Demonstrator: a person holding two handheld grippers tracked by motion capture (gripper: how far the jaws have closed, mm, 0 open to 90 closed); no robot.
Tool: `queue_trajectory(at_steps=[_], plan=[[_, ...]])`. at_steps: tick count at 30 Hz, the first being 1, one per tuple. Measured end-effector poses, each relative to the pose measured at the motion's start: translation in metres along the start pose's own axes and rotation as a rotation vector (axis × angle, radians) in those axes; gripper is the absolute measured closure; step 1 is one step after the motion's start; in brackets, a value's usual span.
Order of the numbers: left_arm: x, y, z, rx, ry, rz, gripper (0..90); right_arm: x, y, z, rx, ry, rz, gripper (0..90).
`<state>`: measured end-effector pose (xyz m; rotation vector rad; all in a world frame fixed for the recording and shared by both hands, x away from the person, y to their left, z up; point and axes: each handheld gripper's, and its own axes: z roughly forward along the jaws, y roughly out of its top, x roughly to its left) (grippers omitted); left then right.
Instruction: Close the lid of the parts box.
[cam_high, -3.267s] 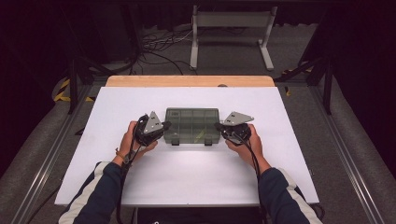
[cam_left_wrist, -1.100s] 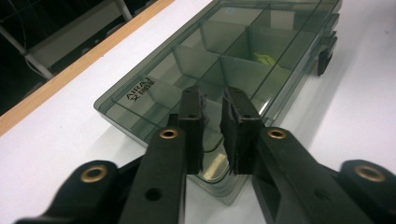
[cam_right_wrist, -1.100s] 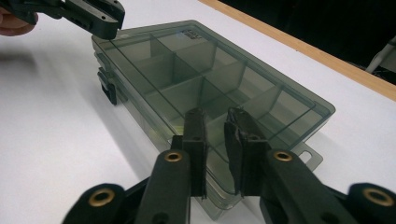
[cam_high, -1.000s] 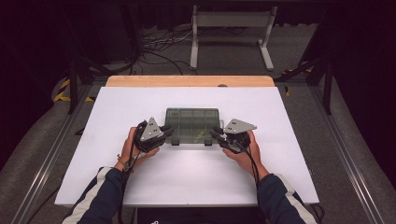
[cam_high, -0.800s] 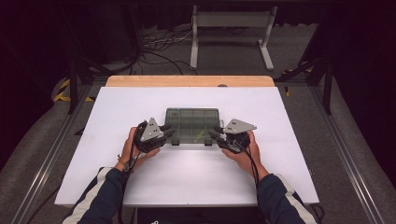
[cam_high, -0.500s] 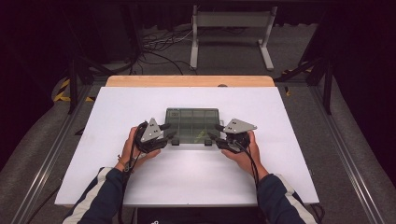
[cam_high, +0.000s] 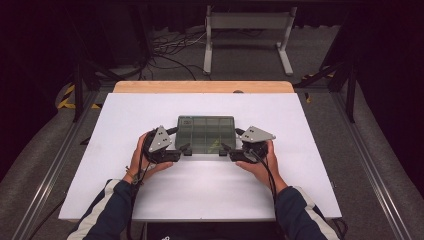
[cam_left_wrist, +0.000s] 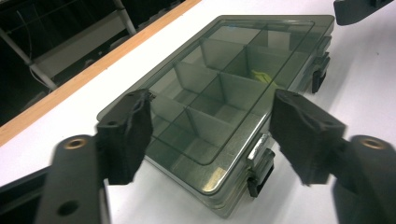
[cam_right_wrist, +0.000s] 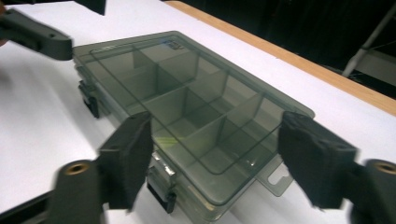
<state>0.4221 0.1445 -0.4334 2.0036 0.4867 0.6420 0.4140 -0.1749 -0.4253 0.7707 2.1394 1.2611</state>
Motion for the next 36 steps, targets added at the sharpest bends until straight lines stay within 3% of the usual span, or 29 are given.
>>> queue_trajectory(at_steps=[8, 14, 36], plan=[[0.0, 0.0, 0.0, -0.004, 0.005, -0.016, 13.6, -0.001, 0.0, 0.0, -0.014, -0.04, 0.016, 13.4], [-0.002, 0.001, 0.0, 0.002, -0.002, 0.006, 7.5, -0.001, 0.0, -0.001, -0.02, -0.041, 0.011, 12.0], [-0.006, 0.004, -0.01, -0.026, -0.021, 0.033, 5.4, 0.003, 0.002, -0.006, -0.01, -0.05, -0.018, 11.9]])
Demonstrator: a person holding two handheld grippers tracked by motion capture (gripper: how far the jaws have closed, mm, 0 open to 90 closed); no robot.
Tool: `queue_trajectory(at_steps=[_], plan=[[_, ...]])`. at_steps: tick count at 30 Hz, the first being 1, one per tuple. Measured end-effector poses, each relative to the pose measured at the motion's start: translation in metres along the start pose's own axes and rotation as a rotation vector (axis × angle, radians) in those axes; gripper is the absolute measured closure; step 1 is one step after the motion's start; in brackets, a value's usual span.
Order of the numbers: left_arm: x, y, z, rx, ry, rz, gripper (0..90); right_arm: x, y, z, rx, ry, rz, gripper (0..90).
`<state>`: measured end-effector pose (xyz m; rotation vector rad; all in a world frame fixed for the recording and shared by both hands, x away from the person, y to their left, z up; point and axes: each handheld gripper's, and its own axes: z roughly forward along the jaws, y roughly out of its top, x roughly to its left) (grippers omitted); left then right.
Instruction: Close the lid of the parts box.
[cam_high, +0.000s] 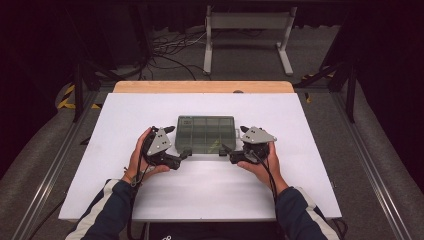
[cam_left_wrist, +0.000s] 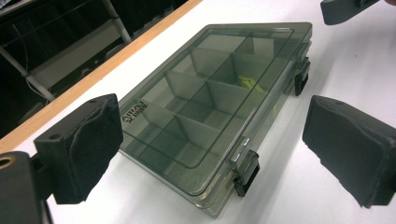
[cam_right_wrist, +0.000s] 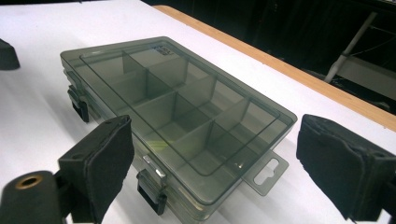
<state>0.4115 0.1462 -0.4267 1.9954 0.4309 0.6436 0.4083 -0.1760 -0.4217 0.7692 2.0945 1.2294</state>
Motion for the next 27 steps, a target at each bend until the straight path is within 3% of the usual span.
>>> queue_trajectory(at_steps=[27], plan=[[-0.009, -0.001, -0.021, -0.014, -0.012, 0.031, 4.8, 0.003, 0.0, -0.016, 0.012, -0.022, -0.039, 12.2]])
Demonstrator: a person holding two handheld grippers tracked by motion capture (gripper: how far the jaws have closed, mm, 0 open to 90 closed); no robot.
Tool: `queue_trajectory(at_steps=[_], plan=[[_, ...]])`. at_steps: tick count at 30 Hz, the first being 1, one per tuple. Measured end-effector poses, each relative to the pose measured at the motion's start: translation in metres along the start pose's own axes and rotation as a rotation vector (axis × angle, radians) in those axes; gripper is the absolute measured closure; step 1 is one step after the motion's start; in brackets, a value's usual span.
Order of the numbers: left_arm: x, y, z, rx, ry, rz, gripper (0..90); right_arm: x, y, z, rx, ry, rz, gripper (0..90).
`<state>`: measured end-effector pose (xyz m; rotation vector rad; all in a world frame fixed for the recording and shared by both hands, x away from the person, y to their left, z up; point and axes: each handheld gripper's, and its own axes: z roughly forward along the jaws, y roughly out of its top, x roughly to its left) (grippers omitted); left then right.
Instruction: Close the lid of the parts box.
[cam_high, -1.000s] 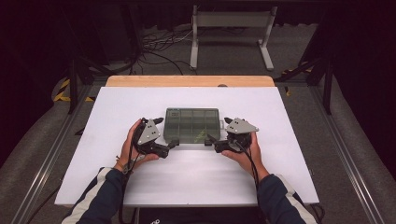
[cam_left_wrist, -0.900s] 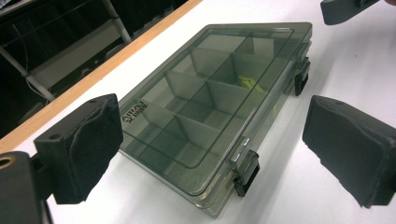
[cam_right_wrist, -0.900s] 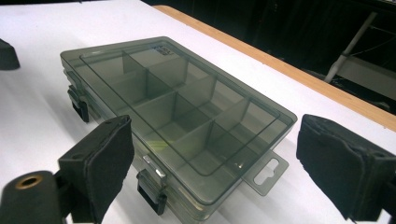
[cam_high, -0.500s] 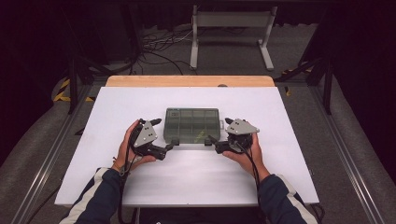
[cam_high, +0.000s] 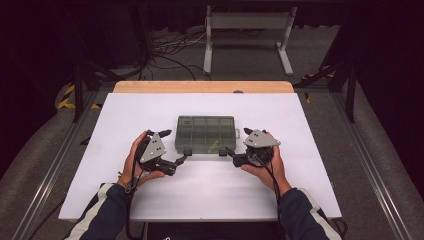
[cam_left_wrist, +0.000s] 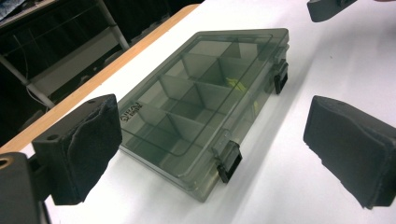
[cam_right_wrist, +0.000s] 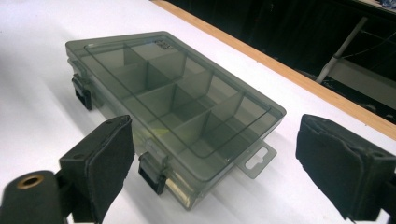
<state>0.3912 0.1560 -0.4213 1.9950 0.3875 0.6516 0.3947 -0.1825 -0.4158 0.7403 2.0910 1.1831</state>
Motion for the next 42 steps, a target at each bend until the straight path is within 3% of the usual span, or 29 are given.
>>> queue_trajectory(at_steps=[15, 29, 42], plan=[[-0.01, -0.002, -0.017, -0.005, -0.002, 0.015, 4.2, 0.003, -0.003, -0.017, 0.004, -0.002, -0.024, 12.2], [-0.017, -0.01, -0.028, 0.0, -0.007, 0.012, 3.9, 0.003, -0.012, -0.035, 0.007, -0.007, 0.005, 11.0], [-0.021, -0.025, -0.042, 0.019, 0.01, -0.006, 4.3, 0.002, -0.024, -0.051, 0.007, -0.049, -0.009, 10.1]])
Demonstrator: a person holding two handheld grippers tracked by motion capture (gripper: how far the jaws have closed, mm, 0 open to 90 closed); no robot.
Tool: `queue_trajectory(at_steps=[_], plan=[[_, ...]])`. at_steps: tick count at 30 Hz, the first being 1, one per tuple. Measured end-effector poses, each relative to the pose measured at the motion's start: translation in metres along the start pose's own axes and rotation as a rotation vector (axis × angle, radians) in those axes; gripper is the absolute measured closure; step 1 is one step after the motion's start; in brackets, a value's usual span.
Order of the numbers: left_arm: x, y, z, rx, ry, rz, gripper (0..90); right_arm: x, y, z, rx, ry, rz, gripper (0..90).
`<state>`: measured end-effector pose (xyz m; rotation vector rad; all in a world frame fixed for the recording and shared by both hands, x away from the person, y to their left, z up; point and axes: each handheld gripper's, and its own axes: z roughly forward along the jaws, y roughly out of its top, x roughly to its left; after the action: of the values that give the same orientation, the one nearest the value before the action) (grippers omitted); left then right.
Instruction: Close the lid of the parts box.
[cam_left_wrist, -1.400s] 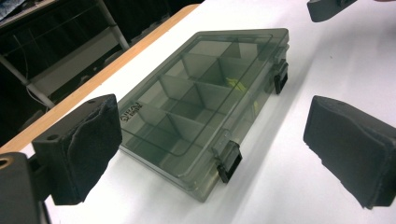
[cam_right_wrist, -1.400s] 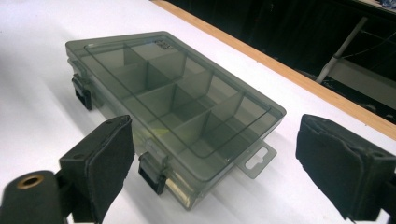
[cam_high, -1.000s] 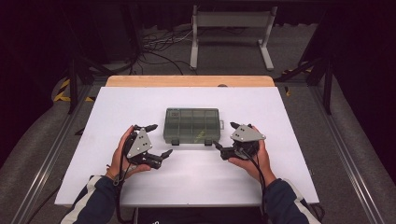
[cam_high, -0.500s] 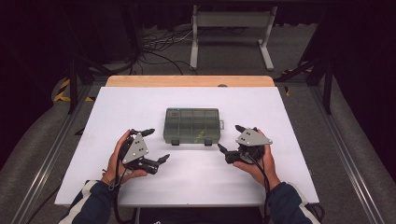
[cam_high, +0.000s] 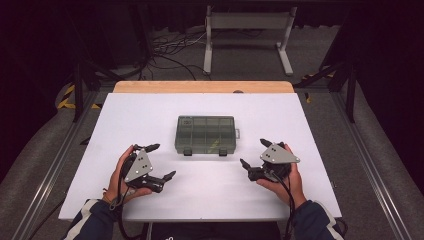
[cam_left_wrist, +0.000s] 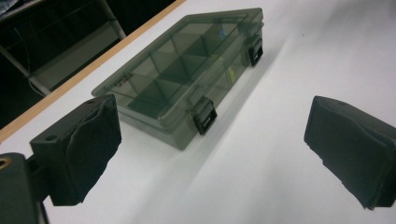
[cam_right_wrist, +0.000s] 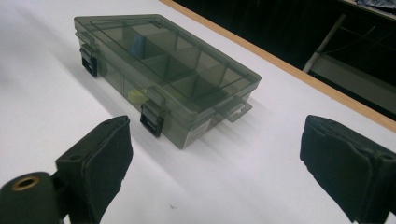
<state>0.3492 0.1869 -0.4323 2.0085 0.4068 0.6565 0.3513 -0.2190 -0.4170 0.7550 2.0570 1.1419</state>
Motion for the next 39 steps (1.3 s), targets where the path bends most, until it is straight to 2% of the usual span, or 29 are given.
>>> queue_trajectory(at_steps=[3, 6, 9, 10, 15, 16, 19, 23, 25, 32, 35, 39], plan=[[0.0, -0.005, -0.004, 0.002, -0.002, -0.014, 4.5, -0.001, -0.005, -0.004, -0.001, -0.012, -0.004, 10.6], [0.001, -0.01, -0.008, 0.012, 0.004, -0.023, 4.5, -0.001, -0.008, -0.009, -0.009, -0.05, -0.019, 10.7], [0.001, -0.015, -0.012, 0.029, 0.014, -0.016, 4.5, -0.002, -0.012, -0.013, -0.012, -0.045, 0.0, 10.2], [0.001, -0.016, -0.014, 0.024, 0.012, -0.025, 4.5, -0.003, -0.014, -0.014, -0.001, -0.037, 0.003, 9.9], [0.001, -0.023, -0.022, 0.025, 0.013, -0.039, 4.6, -0.002, -0.023, -0.02, 0.021, -0.033, 0.002, 8.8], [0.002, -0.026, -0.024, 0.027, 0.01, -0.049, 4.5, -0.001, -0.025, -0.021, 0.027, -0.035, -0.014, 8.8], [0.002, -0.034, -0.028, 0.048, 0.013, -0.062, 4.5, 0.0, -0.027, -0.023, 0.034, -0.04, -0.022, 8.7], [0.004, -0.041, -0.029, 0.074, 0.024, -0.059, 4.5, 0.001, -0.031, -0.026, 0.038, -0.042, -0.008, 8.7], [0.004, -0.045, -0.029, 0.081, 0.016, -0.079, 4.6, 0.004, -0.038, -0.028, 0.06, -0.028, -0.004, 8.7], [0.001, -0.049, -0.032, 0.097, 0.014, -0.098, 4.4, 0.007, -0.038, -0.027, 0.055, -0.016, -0.007, 8.6], [0.002, -0.049, -0.035, 0.084, 0.013, -0.115, 4.4, 0.008, -0.038, -0.026, 0.056, -0.012, -0.009, 8.4], [0.002, -0.049, -0.037, 0.08, 0.018, -0.114, 4.4, 0.008, -0.036, -0.027, 0.044, -0.017, -0.005, 8.2]])
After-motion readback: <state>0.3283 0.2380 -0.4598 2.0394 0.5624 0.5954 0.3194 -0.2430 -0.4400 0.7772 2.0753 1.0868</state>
